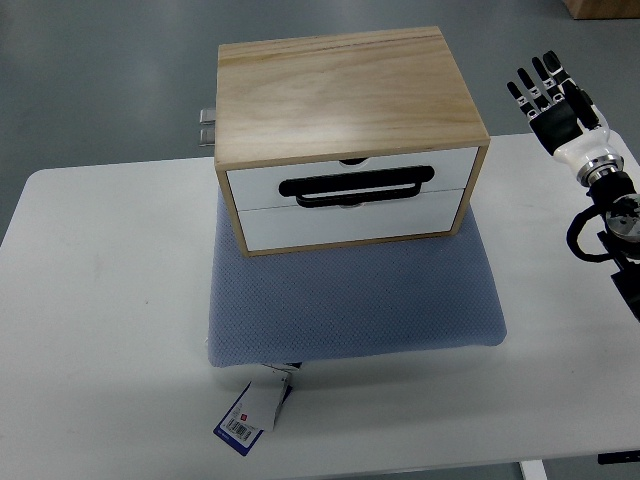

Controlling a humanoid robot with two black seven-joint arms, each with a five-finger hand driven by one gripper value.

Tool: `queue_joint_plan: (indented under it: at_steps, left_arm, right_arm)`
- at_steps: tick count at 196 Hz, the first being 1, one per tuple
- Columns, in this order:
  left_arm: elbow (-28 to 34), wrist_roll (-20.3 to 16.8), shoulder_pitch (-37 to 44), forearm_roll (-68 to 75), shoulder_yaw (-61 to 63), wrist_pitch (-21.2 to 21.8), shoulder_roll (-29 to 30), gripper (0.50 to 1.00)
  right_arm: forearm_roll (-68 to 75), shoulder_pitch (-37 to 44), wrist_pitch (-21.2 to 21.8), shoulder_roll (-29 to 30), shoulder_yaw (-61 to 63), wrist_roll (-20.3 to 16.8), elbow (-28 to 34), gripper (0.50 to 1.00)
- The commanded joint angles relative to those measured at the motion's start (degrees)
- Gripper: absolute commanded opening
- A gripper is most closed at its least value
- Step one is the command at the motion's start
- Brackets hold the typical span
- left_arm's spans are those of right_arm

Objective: Open wood drawer with right hand
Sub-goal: 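Raise the right hand and swing it toward the wooden drawer box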

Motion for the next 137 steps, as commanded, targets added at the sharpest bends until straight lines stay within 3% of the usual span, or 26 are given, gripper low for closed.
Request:
queue_joint_plan:
  at_steps: [1,57,95,125,135,136,137]
  left_arm:
    - [0.00,0.00,0.00,0.00,0.00,0.01,0.00,1.000]
    - [-0.09,-0.09,0.00,0.08,0.00,0.18,0.00,1.000]
    - [-0.09,0.00,0.00,0.35,0.09,-0.35,0.00,1.000]
    - [-0.18,0.00,-0.53,0.44,0.00,-0.61,0.00,1.000]
    - [-0.18,0.00,-0.53,0.44,0.00,-0.61,0.00,1.000]
    - [-0.18,0.00,-0.71,0.44,0.00,-0.61,0.00,1.000]
    - [-0.18,0.00,-0.71,0.44,0.00,-0.61,0.00,1.000]
  right_arm:
    - [-0.14,0.00,-0.09,-0.09,0.00,0.00,0.06,0.944]
    - [-2.60,1.40,-0.18,-1.58,-0.97,-0.09,0.06,0.944]
    - [-16.14,10.37,-0.53,-9.84,-7.21,-1.93,1.47,0.944]
    - [-32.04,20.29,-1.41,-17.92,-18.71,-5.10,9.54,0.944]
    - [-32.05,20.30,-1.41,-17.93,-18.72,-5.10,9.55,0.944]
    - [-35.79,23.17,-0.89,-21.15,-23.33,-7.27,14.69,0.944]
    - [-35.83,23.20,-0.89,-21.18,-23.38,-7.30,14.74,0.944]
